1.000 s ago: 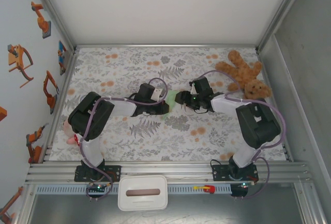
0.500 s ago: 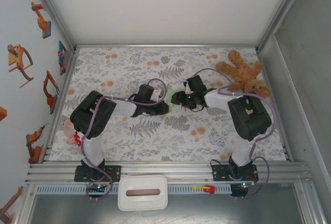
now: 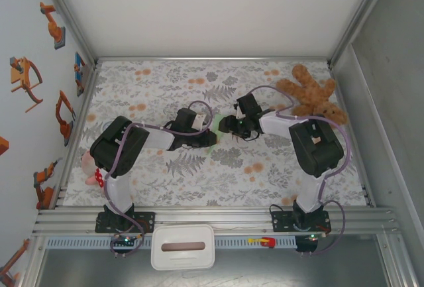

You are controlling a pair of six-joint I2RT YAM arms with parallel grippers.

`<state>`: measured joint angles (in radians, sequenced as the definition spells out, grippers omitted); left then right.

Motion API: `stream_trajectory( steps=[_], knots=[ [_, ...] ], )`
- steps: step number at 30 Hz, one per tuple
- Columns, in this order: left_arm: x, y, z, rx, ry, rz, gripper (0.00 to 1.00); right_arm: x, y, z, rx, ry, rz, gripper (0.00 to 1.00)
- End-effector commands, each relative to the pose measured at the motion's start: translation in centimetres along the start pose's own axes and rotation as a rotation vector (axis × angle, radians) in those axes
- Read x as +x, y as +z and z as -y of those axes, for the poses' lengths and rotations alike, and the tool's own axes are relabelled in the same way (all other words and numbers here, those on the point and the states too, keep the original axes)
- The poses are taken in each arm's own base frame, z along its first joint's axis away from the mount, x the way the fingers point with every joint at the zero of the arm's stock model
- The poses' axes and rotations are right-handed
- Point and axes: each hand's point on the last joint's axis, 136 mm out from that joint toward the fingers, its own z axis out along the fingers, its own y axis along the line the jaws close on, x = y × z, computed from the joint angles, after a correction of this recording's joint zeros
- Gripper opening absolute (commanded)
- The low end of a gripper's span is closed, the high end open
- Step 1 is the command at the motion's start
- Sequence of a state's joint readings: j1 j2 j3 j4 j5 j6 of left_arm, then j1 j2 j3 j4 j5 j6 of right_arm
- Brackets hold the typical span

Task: Fold a paper plane with a square sheet of paper (pick it up from the middle)
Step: Fold the wing for the fifth time at the center of the table.

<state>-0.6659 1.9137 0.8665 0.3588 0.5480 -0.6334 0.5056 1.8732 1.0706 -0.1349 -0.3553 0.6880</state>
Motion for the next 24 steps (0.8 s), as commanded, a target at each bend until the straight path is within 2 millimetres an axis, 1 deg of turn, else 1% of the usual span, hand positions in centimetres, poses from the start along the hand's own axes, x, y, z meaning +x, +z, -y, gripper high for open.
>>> stream_trajectory(
  steps=[1, 8, 14, 21, 24],
  knots=[
    [1.1, 0.4, -1.6, -0.028, -0.033, -0.023, 0.16, 0.8, 2.1, 2.0, 0.088, 0.006, -0.029, 0.62],
    [1.1, 0.3, -1.6, -0.034, -0.037, -0.028, 0.18, 1.6, 3.2, 3.1, 0.159, 0.022, -0.079, 0.61],
    [0.4, -0.6, -0.6, -0.032, -0.03, -0.014, 0.22, 2.1, 3.4, 3.6, 0.186, 0.027, -0.097, 0.61],
    [-0.4, -1.8, 0.5, -0.04, -0.033, 0.006, 0.29, 2.1, 3.3, 3.6, 0.188, 0.025, -0.098, 0.61],
    [-0.7, -2.3, 0.8, -0.05, -0.036, 0.019, 0.29, 2.1, 3.3, 3.4, 0.183, 0.023, -0.1, 0.61]
  ],
)
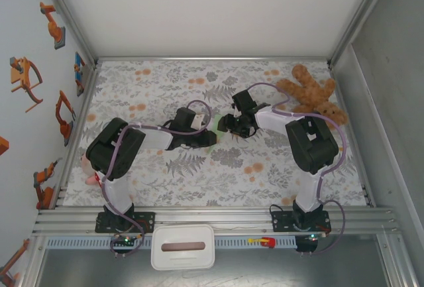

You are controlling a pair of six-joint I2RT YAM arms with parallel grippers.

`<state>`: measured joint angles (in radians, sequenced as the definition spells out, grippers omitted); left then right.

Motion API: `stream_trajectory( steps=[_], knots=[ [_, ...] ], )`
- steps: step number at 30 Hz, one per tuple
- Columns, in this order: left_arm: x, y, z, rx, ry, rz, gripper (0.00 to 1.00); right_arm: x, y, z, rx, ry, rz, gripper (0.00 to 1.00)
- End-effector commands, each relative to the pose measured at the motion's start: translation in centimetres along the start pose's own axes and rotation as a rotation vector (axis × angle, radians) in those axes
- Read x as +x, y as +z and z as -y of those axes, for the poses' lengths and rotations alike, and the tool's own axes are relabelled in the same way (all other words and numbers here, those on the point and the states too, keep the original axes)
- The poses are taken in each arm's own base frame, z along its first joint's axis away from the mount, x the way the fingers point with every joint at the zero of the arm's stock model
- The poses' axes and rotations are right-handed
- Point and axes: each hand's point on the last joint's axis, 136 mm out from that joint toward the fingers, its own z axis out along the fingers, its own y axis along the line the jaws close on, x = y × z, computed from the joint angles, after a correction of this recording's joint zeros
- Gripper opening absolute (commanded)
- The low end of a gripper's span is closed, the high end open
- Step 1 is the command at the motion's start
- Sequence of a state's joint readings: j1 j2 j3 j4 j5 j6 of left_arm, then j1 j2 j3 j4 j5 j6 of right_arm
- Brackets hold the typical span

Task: Fold a paper plane with a square sheet of paper (pick it up from the middle)
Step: Fold the wing for the fifth time at the center of the table.

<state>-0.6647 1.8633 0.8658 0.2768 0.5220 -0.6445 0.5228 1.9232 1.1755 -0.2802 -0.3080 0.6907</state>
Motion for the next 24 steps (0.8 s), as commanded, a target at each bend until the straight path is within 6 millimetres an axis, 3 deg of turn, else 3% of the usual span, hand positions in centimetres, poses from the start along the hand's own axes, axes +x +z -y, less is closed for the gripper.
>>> stream_trajectory(
  steps=[1, 16, 24],
  knots=[
    [-0.8, -1.3, 0.6, -0.022, -0.011, 0.025, 0.29, 1.9, 3.2, 3.0, 0.099, 0.006, -0.053, 0.61],
    [1.2, -0.6, -1.0, -0.075, -0.041, -0.044, 0.29, 1.9, 3.5, 2.9, 0.104, 0.01, -0.065, 0.61],
    [2.5, -0.2, -2.7, -0.124, -0.051, -0.076, 0.23, 1.7, 3.3, 2.4, 0.081, -0.003, -0.061, 0.62]
  ],
)
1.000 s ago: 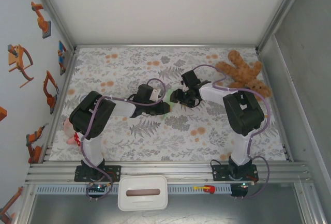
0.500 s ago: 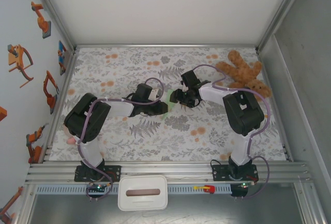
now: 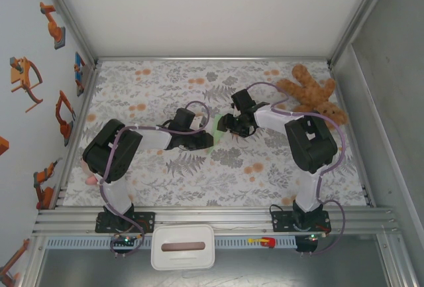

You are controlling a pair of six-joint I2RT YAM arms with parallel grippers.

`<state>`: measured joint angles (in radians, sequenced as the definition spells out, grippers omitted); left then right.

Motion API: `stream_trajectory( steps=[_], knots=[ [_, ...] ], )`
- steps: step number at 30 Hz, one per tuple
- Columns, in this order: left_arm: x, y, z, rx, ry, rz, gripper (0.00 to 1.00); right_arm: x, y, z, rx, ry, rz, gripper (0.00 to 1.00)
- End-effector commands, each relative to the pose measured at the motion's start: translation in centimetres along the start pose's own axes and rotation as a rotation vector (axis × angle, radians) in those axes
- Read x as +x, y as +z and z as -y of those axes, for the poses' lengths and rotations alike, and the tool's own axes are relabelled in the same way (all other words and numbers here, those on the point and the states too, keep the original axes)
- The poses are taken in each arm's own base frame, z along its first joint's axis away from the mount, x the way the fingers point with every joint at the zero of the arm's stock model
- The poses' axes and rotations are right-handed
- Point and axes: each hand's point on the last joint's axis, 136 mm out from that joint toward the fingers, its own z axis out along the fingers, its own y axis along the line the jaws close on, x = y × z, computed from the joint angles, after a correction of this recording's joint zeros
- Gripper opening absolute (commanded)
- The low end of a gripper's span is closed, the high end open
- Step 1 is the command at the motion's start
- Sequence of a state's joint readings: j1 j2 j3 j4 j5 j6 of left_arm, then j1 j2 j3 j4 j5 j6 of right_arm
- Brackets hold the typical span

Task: Fold a paper plane with a square sheet of paper (pick it up from the middle)
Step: Fold the wing for the fifth time at the center of the table.

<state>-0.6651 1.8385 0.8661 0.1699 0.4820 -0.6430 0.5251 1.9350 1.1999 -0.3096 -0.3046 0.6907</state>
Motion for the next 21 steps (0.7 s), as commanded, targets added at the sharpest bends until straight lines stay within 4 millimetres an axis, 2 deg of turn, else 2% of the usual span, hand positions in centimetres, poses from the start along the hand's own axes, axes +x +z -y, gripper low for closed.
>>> stream_trajectory(
  steps=[1, 11, 16, 21],
  knots=[
    [1.5, 0.7, -1.8, -0.052, -0.017, -0.046, 0.23, 1.6, 3.1, 2.1, 0.057, -0.019, -0.043, 0.62],
    [2.5, 1.2, -3.1, -0.078, -0.039, -0.054, 0.18, 0.5, 0.3, -1.3, -0.05, -0.176, -0.009, 0.64],
    [2.7, 1.2, -3.4, -0.082, -0.043, -0.057, 0.18, 0.7, 0.4, -0.6, -0.022, -0.187, -0.013, 0.63],
    [2.6, 1.1, -3.1, -0.075, -0.038, -0.055, 0.18, 0.9, 1.4, 0.6, 0.035, -0.145, -0.042, 0.63]
  ],
)
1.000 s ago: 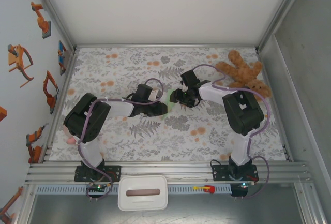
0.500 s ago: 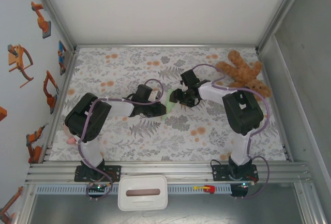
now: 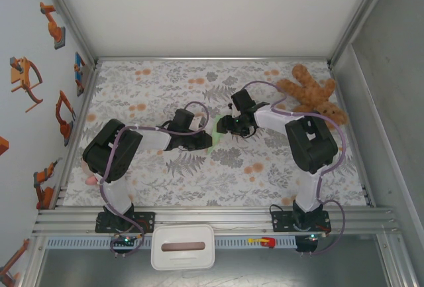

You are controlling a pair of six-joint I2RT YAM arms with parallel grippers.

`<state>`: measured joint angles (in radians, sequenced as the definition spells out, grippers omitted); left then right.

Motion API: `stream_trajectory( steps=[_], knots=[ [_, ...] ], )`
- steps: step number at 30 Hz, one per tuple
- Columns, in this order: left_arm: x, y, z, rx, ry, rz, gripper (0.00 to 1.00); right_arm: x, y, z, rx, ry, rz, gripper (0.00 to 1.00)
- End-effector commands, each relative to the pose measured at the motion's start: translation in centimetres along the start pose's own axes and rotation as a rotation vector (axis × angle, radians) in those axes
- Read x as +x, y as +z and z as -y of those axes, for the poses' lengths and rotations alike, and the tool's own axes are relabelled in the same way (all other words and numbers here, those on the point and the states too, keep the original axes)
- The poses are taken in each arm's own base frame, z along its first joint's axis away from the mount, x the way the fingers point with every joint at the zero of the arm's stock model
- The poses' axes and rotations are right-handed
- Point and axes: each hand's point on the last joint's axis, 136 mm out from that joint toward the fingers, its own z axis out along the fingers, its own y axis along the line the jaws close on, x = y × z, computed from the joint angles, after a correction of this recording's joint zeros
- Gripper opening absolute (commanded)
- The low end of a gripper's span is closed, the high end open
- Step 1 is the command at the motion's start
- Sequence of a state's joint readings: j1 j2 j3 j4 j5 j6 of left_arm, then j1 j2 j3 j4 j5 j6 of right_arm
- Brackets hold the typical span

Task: Fold a paper plane with a square sheet of paper (pick it up from the middle)
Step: Fold the wing for the fifth time at the center of the table.

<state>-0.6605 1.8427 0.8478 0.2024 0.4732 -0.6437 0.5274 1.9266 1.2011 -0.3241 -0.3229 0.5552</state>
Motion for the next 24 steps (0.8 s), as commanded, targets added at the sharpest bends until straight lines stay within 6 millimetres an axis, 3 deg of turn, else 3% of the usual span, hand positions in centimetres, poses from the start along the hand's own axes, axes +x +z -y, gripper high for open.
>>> stream_trajectory(
  steps=[1, 13, 24],
  knots=[
    [2.6, 1.0, -2.6, -0.072, -0.038, -0.07, 0.18, 0.6, 1.9, 1.1, 0.055, 0.0, -0.036, 0.63],
    [2.7, 1.0, -2.5, -0.072, -0.037, -0.074, 0.19, 2.6, 4.6, 4.4, 0.221, 0.052, -0.14, 0.63],
    [-0.1, -1.8, 0.7, -0.045, 0.001, 0.015, 0.28, 4.3, 5.9, 6.2, 0.314, 0.042, -0.203, 0.63]
  ],
)
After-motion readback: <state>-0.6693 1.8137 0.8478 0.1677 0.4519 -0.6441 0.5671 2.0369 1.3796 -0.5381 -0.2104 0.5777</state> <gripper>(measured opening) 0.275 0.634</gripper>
